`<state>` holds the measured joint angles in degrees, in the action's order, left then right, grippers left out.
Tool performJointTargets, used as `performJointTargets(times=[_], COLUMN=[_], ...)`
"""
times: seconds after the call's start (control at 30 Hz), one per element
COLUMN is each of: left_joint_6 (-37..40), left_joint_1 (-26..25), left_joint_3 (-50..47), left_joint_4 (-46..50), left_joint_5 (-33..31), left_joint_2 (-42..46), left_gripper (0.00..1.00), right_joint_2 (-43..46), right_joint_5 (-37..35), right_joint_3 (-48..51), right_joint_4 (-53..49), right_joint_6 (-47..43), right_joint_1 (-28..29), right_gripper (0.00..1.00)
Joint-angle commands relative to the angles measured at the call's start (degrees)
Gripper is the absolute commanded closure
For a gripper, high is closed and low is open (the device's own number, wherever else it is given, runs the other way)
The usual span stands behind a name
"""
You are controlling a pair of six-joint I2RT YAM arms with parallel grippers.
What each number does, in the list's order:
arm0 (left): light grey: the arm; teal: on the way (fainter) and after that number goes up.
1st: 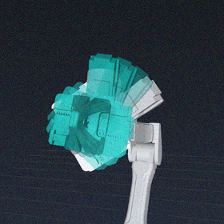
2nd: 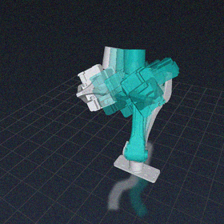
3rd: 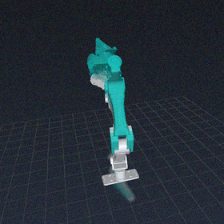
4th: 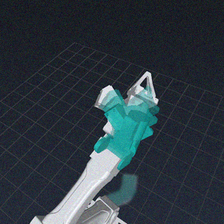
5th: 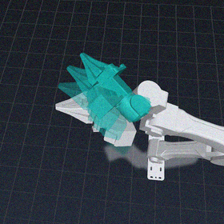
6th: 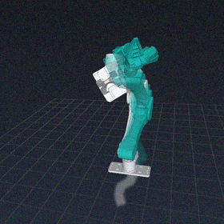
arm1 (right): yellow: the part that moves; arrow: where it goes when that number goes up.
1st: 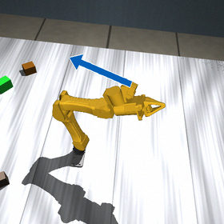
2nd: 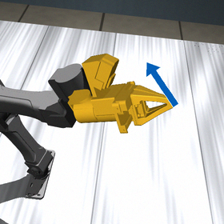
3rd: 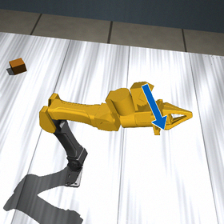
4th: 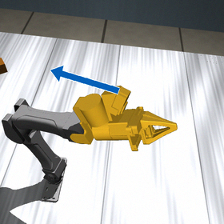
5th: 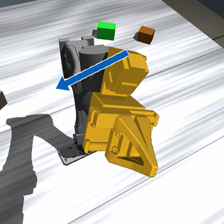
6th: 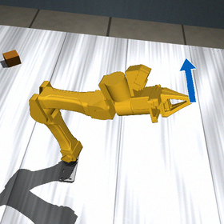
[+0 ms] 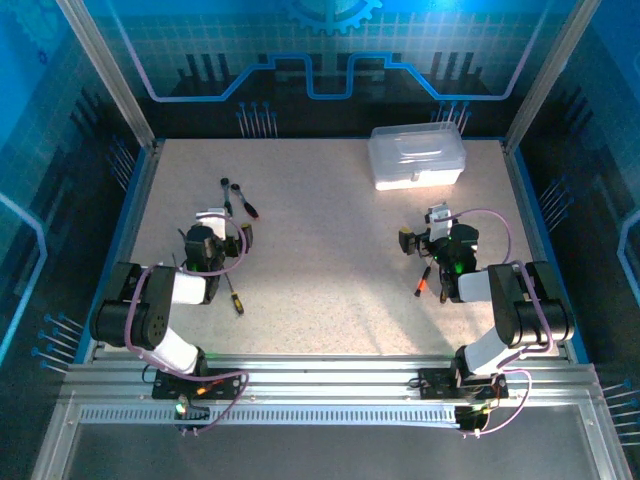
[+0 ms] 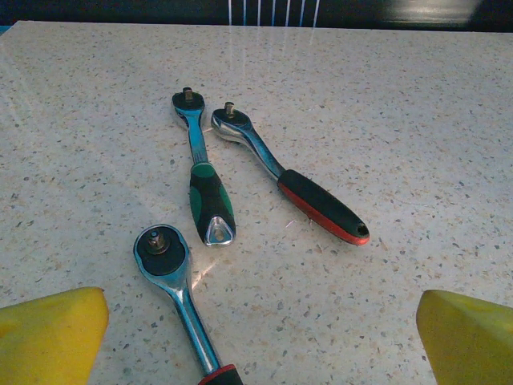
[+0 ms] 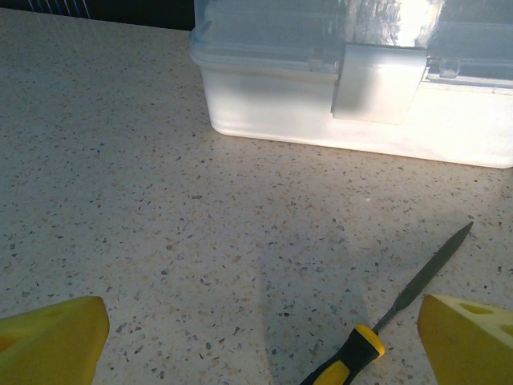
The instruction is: Pack the tool kit
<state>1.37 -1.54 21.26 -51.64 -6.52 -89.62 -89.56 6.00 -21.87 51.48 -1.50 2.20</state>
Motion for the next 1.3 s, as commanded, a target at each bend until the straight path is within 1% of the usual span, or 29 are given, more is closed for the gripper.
performJointTargets(times=[0.0,0.17,0.27,0.47,0.57,0.6,0.63,0.7,0.77,0.87,0.93,1.0,1.07,1.1,1.17,1.2,1.23,1.27], left_joint_6=[-1.2,-1.1,-1.2,-1.2,-1.3,-1.2,-1.4,-1.3,-1.4,-1.1,-1.9,-2.9,-4.0,-4.9,-8.8,-13.7,-21.2,-26.7], left_joint_1=[0.7,0.7,0.7,0.7,0.7,0.7,0.6,0.5,0.5,0.4,0.3,0.1,-0.5,-1.1,-2.3,-2.5,-2.5,-2.5], left_joint_3=[0.9,0.9,1.1,1.1,1.0,1.0,1.2,1.8,4.1,7.3,8.6,10.0,11.4,12.4,14.3,15.4,16.5,17.3], left_joint_4=[-0.4,-0.4,-0.4,-0.2,-0.4,-0.4,1.2,5.2,12.5,21.6,26.1,29.3,32.5,34.4,38.7,41.3,44.2,46.9], left_joint_5=[1.2,1.2,1.3,1.2,1.2,0.4,-0.5,-0.1,-0.5,1.0,1.5,2.9,5.1,6.0,5.9,5.6,5.2,5.4], left_joint_2=[0.9,0.9,0.9,0.9,0.9,1.2,2.4,6.2,10.1,15.6,19.9,24.2,28.6,30.8,34.4,36.2,38.0,39.4], left_gripper=[0.01,0.01,0.01,0.01,0.01,0.01,0.01,0.01,0.01,0.01,0.01,0.01,0.01,0.01,0.01,0.01,0.01,0.01], right_joint_2=[1.3,1.3,1.1,1.2,2.5,3.8,5.4,8.0,10.4,14.6,17.2,19.6,21.7,22.9,25.2,26.7,28.3,29.6], right_joint_5=[-1.3,-1.2,-2.8,-3.1,-8.4,-9.1,-10.0,-11.3,-12.3,-18.0,-21.3,-21.8,-19.5,-17.4,-12.4,-10.4,-10.1,-9.2], right_joint_3=[0.2,-0.2,-0.9,-0.9,-1.3,-1.7,-2.4,-3.9,-5.6,-9.2,-14.0,-19.4,-23.8,-25.6,-24.9,-23.0,-20.5,-17.8], right_joint_4=[1.6,1.0,-0.1,-0.3,-2.0,-3.2,-5.7,-11.0,-15.6,-24.0,-33.7,-43.8,-51.9,-55.7,-55.9,-54.9,-53.2,-50.6], right_joint_6=[-0.7,-0.3,0.9,0.8,0.2,-0.3,-0.4,-0.3,-0.3,0.8,2.6,5.8,13.2,18.5,26.9,31.8,37.8,42.1], right_joint_1=[0.2,0.0,-0.5,-0.3,1.6,2.0,2.4,2.6,3.0,4.7,5.9,6.5,6.5,6.3,5.1,4.1,3.2,2.4], right_gripper=[0.00,0.00,0.00,0.00,0.00,0.00,0.00,0.00,0.00,0.00,0.00,0.00,0.00,0.00,0.00,0.00,0.00,0.00])
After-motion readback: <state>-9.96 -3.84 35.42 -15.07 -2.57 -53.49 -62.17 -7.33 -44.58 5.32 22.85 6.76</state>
